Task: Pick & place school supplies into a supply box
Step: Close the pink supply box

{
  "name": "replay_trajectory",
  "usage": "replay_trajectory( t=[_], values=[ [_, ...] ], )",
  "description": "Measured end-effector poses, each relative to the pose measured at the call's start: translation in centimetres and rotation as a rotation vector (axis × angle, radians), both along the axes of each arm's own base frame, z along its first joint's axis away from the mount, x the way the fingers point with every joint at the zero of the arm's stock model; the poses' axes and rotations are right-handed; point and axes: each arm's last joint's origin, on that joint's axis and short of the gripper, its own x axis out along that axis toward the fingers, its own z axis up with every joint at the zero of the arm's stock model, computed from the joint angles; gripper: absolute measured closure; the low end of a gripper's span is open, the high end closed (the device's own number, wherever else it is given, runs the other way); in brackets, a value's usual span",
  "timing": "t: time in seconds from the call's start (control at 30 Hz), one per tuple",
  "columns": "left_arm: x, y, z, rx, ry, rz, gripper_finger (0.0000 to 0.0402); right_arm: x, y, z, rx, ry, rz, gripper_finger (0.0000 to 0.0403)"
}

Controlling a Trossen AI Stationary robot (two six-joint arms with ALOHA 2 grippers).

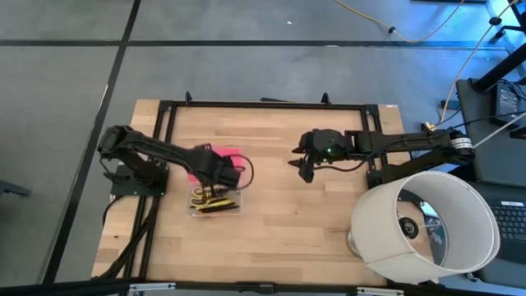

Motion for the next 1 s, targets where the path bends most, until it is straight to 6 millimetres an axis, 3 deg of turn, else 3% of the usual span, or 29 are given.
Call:
replay_trajectory(
  t=[0.23,0.53,0.73,0.93,1.0],
  values=[
    [-2.1,4.8,4.0,-0.008,-0.197,0.064,0.0272,1.4,1.3,0.4,0.037,-0.140,0.095,0.0178],
    [-3.8,11.8,6.2,-0.125,-0.414,0.143,0.0272,5.3,3.5,-3.4,-0.031,-0.143,0.214,0.0178],
    [-5.4,13.5,6.7,-0.063,-0.393,0.190,0.0272,6.8,3.7,-6.0,0.003,-0.093,0.191,0.0178],
    [-6.4,14.9,7.0,0.150,-0.327,0.256,0.0272,8.6,4.3,-8.4,0.015,-0.110,0.225,0.0179],
    [-6.5,15.3,6.9,0.138,-0.301,0.213,0.0272,9.1,4.6,-9.3,-0.004,-0.110,0.249,0.0186]
  ],
)
